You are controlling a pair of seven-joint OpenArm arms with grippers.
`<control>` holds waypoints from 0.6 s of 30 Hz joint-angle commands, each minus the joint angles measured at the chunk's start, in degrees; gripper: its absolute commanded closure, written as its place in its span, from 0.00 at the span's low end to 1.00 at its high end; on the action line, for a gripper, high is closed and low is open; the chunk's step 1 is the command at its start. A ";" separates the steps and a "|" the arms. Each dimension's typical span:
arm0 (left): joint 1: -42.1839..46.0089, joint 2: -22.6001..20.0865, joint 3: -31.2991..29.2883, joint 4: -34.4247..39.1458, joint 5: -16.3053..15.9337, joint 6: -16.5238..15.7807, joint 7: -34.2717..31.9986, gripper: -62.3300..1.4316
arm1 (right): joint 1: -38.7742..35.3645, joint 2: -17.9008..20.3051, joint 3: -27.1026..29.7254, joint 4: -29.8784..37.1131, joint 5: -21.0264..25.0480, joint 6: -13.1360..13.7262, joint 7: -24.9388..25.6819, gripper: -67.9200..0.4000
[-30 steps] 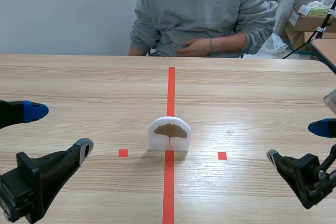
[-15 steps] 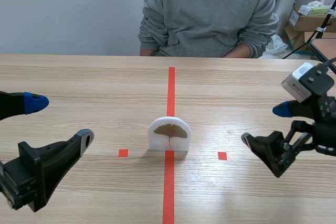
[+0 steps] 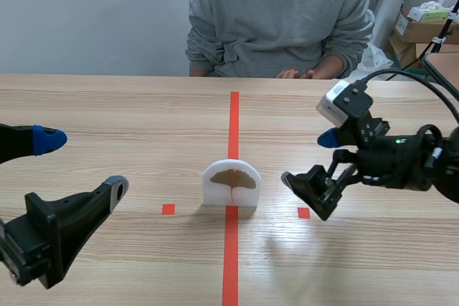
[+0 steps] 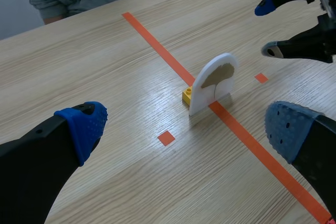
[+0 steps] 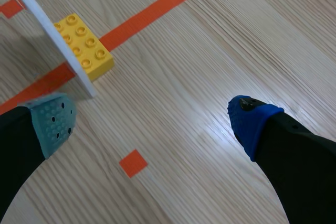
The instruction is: Do the leaf sorting experiment
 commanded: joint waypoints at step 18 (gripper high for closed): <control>0.00 0.44 -0.11 0.55 -0.33 -0.17 -0.57 0.00 | 11.19 -15.58 -10.60 -15.19 -3.78 -0.04 1.95 0.13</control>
